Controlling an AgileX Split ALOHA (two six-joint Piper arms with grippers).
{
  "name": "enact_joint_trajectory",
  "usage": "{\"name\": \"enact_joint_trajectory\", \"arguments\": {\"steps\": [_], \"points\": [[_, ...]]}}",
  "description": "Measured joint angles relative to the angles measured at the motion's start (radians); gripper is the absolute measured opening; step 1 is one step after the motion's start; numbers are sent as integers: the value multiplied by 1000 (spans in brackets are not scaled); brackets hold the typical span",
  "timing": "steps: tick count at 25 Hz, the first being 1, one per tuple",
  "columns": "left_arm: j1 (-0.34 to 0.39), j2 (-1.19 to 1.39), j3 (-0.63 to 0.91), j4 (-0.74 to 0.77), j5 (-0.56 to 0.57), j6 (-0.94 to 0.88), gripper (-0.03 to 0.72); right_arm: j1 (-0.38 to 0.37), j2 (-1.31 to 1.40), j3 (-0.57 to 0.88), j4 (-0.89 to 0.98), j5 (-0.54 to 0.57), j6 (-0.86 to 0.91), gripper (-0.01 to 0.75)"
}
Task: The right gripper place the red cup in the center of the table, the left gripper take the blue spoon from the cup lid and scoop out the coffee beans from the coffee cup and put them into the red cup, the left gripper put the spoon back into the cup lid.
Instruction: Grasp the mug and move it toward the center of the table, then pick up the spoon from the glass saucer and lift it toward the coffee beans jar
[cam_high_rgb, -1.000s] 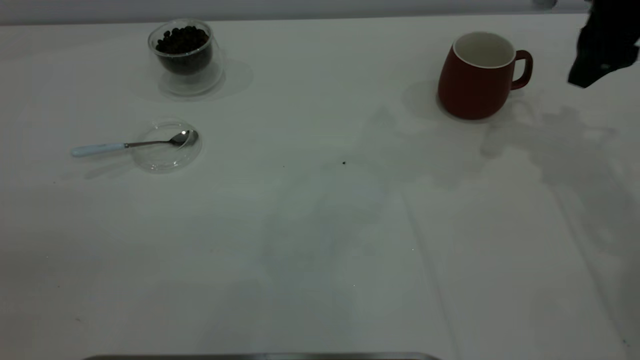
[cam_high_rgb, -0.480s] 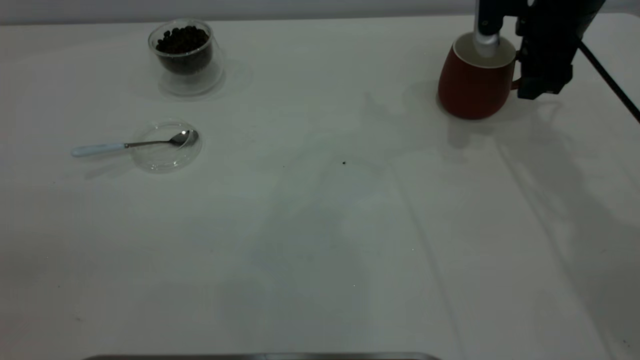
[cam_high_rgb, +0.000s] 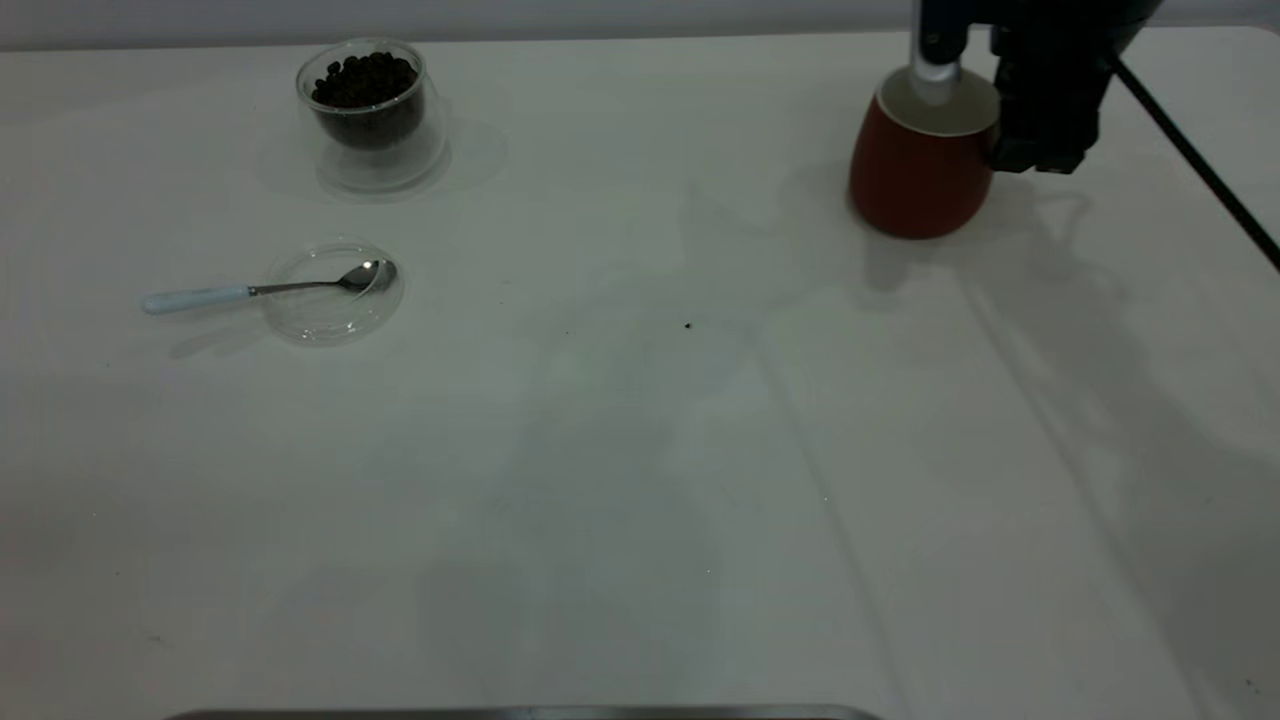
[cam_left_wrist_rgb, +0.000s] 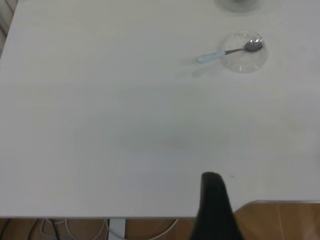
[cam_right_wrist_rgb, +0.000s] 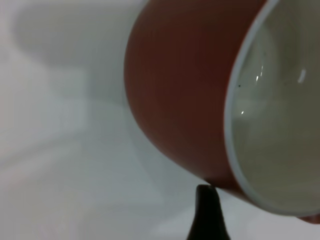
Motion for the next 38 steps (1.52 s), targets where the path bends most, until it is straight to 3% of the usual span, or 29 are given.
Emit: {"name": "enact_joint_trajectory", "arguments": {"steps": [21,25,31,38], "points": [[0,0,0,0,0,0,586,292,1,0,136,-56,84,590],[0,0,0,0,0,0,586,321,-3,0,181,-34,130,590],[0,0,0,0,0,0,586,289,-185,0,199,140,284,590],[0,0,0,0,0,0,586,271,-501,0,167,542,561,590]]}}
